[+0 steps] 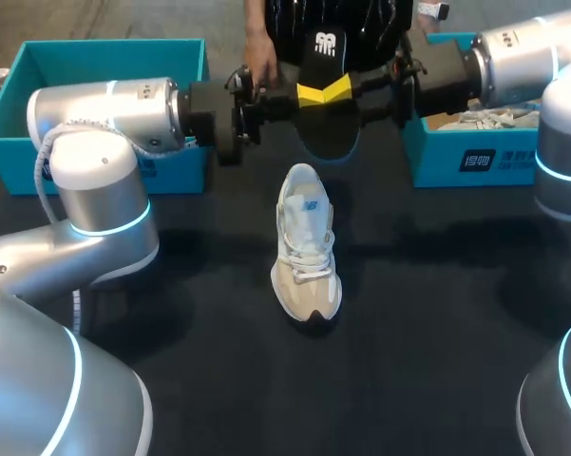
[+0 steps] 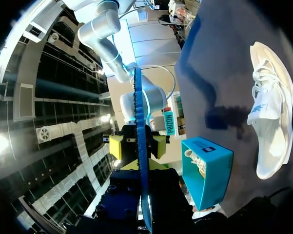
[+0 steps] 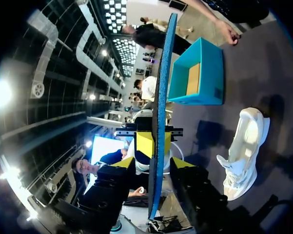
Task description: Take the shoe out of the shoebox, open the shoe tongue, remove and reinsert the insole, then place the shoe into the shoebox
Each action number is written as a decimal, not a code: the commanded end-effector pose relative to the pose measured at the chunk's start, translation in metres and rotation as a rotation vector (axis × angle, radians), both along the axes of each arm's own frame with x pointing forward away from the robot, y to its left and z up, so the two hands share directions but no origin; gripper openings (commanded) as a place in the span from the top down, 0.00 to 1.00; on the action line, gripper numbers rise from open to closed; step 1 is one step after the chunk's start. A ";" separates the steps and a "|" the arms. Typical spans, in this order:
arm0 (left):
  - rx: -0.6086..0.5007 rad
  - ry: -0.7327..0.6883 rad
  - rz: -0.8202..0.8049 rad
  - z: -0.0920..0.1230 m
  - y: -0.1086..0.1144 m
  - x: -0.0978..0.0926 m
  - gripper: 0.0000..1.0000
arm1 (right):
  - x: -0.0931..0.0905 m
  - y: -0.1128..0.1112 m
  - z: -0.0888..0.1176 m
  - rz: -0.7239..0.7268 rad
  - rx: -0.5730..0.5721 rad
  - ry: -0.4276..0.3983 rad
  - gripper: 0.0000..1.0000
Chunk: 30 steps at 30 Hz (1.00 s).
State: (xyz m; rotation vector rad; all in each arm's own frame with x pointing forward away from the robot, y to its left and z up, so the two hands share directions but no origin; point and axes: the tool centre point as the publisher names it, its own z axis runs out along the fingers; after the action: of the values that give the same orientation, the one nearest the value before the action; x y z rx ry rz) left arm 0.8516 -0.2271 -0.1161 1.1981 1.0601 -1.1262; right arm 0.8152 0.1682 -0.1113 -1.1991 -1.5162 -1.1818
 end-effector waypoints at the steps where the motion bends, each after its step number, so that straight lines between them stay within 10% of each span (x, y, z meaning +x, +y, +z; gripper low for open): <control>1: -0.001 -0.004 0.002 0.001 0.001 0.002 1.00 | -0.001 0.001 -0.002 -0.006 0.002 0.001 0.56; 7: -0.002 -0.008 0.006 0.002 0.002 0.004 1.00 | -0.002 0.000 -0.003 -0.009 0.004 0.004 0.58; 16: -0.009 -0.004 0.000 0.001 0.000 0.002 1.00 | -0.002 0.001 -0.004 -0.010 0.012 -0.001 1.00; 21: -0.011 -0.001 -0.004 0.001 0.000 0.001 1.00 | -0.002 0.000 -0.004 -0.010 0.019 -0.008 1.00; 24: -0.010 -0.003 0.001 0.000 0.001 0.002 0.09 | -0.002 -0.001 -0.003 -0.011 0.022 -0.012 1.00; 30: -0.012 -0.015 0.008 0.001 0.009 0.008 0.00 | -0.001 -0.005 -0.003 -0.013 0.018 -0.017 1.00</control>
State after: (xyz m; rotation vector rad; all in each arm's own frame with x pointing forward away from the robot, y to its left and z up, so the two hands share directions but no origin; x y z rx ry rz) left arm 0.8578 -0.2212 -0.1143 1.1875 1.0491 -1.1153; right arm 0.8152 0.1647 -0.1151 -1.1883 -1.5077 -1.2162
